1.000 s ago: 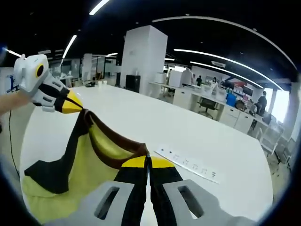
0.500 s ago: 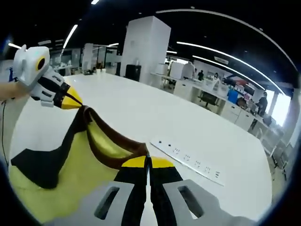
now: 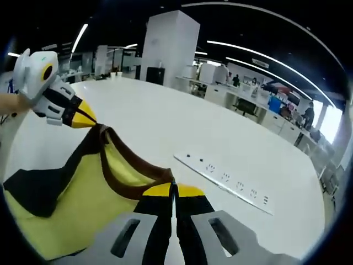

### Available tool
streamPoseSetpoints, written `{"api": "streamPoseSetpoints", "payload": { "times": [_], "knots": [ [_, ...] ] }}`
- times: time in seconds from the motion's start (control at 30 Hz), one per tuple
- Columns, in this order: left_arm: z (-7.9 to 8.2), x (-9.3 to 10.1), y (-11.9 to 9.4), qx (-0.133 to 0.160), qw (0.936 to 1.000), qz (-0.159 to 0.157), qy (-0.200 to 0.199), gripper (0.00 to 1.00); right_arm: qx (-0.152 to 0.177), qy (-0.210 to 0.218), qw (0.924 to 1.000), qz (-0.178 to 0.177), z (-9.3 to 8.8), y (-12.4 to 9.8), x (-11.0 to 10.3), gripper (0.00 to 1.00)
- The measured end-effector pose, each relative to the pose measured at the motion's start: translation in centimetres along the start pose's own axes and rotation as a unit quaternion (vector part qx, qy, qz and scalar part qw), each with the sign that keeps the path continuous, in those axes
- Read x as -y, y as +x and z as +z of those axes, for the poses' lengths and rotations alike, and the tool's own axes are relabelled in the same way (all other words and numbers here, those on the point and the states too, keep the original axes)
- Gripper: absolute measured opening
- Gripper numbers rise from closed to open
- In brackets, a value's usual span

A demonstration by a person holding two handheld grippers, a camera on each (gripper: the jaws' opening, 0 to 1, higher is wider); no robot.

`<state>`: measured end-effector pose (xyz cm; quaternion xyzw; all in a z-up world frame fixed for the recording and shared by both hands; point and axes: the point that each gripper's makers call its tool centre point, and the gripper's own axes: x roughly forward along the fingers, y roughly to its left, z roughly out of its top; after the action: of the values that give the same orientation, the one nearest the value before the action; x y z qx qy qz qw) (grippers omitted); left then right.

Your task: Fold the garment on the visible template until the final outline fits inside the template.

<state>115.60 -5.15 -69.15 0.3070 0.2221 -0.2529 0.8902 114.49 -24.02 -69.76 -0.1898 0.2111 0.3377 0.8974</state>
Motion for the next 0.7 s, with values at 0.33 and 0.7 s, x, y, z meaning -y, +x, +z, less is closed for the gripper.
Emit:
{"api": "streamPoseSetpoints", "payload": {
  "times": [0.33, 0.7],
  "knots": [
    [-1.3, 2.9, 1.4, -0.016, 0.9998, -0.009, -0.002, 0.0, -0.016, -0.012, 0.9998, -0.001, -1.7, 2.7, 0.7, 0.01],
    [-1.2, 6.2, 1.1, -0.024, 0.9996, -0.014, 0.008, 0.0, -0.031, -0.017, 0.9994, -0.002, -3.6, 4.5, 0.9, 0.01]
  ]
}}
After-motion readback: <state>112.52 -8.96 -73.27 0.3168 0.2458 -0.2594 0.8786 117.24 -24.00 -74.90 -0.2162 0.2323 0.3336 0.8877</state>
